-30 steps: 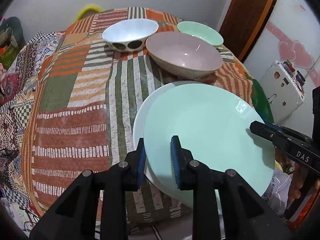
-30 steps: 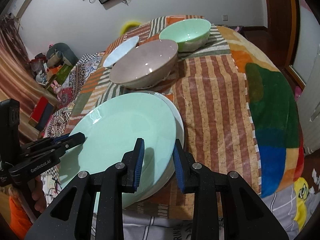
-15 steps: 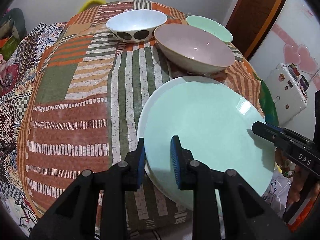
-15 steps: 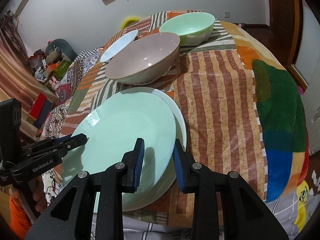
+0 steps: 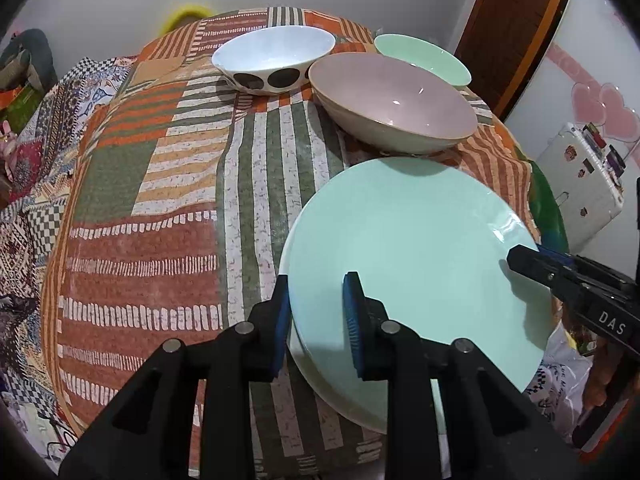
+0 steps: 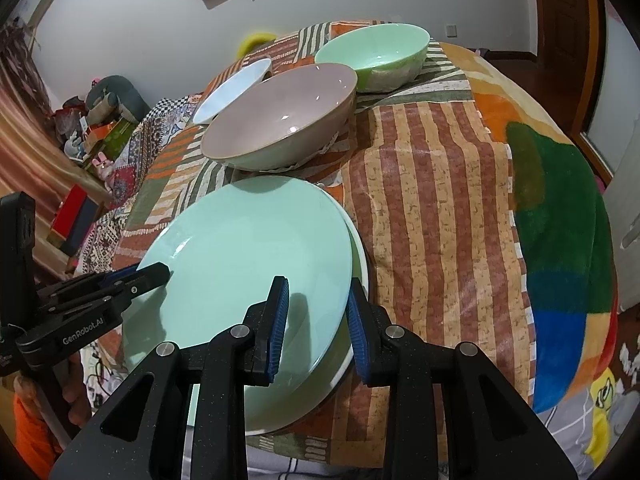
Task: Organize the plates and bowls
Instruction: 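Lower the mint green plate onto the white plate and open both grippers, then move both grippers to the pinkish-beige bowl and close them on its rim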
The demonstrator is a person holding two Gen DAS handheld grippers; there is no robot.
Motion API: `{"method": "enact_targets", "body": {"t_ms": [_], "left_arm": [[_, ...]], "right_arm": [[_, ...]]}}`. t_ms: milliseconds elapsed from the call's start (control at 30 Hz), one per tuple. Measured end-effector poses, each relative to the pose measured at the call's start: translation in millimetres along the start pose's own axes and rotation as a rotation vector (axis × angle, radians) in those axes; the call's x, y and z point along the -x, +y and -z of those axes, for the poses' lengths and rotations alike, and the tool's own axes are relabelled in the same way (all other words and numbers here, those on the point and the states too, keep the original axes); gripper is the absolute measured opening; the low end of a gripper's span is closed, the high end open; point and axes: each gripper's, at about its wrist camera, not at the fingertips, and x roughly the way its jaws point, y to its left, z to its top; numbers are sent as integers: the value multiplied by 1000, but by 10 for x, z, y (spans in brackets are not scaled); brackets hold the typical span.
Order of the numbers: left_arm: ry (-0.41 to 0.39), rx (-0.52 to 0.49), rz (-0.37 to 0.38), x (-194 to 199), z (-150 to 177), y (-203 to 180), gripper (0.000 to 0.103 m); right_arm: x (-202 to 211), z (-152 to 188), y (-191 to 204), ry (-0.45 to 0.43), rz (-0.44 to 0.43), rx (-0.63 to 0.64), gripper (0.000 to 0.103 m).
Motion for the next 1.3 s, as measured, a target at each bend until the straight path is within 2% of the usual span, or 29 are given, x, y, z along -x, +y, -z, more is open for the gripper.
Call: {"method": "enact_targets", "body": {"t_ms": [67,233,633,767,1100,1167,1233,1300], "left_arm": [[-8,-28,-42,-16,3,-35,25],[13,-63,7,-76,17,-122,26],[13,-74,8,-70,24,-150,26],[-11,-73,12,16,-4,-153,26],[-108,-93,19,332,-140,-210,29],[-136,-93,22,404,-190,-205,33],[-183,-87,23,507,-263,-190,48],[-240,-73,24,610,-334,-162,58]], "right_arm": [[-5,1,43,-5,12,18,27],[-59,4,117,-4,45,72,29],[5,15,75,-20,44,60,29],[157,-21,29,-74,66,40,31],[255,-48,94,-91,52,58,32],[271,-72,133,-102,51,67,33],[291,-116,164,-115,49,80,34],[316,-162,194,-134,56,91,37]]}}
